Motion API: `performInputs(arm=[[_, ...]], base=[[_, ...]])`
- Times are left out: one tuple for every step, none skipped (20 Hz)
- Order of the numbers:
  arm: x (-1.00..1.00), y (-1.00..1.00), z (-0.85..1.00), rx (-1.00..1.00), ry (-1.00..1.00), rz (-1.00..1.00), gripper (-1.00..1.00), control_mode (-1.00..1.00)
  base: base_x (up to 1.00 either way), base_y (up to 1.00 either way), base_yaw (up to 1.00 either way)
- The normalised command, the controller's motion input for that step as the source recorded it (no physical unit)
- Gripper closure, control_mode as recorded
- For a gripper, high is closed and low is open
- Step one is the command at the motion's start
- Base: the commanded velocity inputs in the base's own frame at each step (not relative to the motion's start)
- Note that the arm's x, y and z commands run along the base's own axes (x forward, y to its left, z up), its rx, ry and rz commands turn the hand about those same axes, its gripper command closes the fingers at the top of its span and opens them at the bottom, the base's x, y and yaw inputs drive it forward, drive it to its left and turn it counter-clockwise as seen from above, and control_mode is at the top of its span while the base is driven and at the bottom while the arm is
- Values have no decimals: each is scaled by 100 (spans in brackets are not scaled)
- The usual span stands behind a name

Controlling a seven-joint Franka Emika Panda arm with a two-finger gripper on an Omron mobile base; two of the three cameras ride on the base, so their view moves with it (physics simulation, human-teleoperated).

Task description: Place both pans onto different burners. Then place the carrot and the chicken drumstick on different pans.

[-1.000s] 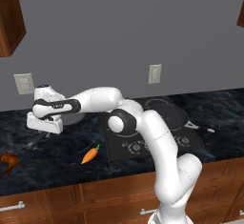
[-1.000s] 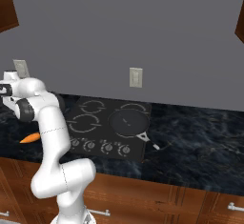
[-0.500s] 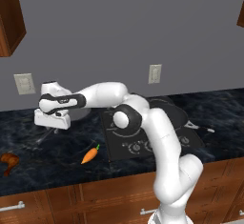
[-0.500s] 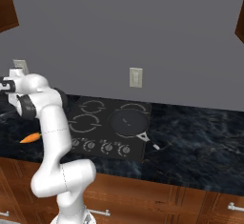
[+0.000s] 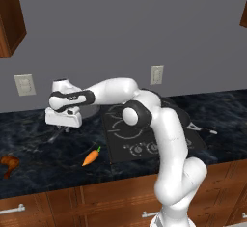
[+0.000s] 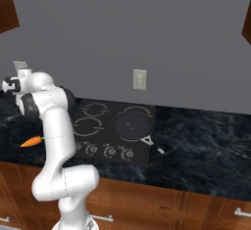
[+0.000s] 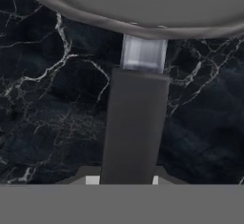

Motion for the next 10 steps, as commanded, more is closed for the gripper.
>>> performInputs(arm=[[-5, -55, 0, 0, 0, 7, 100, -100], [-6, -54, 0, 0, 0, 8, 100, -100], [-7, -59, 0, 1, 0, 10, 100, -100], [-2, -60, 0, 1, 0, 11, 100, -100], [-1, -61, 0, 0, 0, 12, 100, -100], [-6, -61, 0, 0, 0, 13, 100, -100], [-14, -68, 0, 1, 0, 16, 100, -100], [-16, -69, 0, 2, 0, 17, 100, -100], [-17, -66, 0, 3, 0, 17, 100, -100], [-18, -62, 0, 3, 0, 17, 100, -100]], base=[[0, 0, 0], [0, 0, 0], [0, 0, 0], [0, 0, 0], [0, 0, 0], [0, 0, 0], [0, 0, 0], [0, 0, 0], [0, 0, 0], [0, 0, 0]])
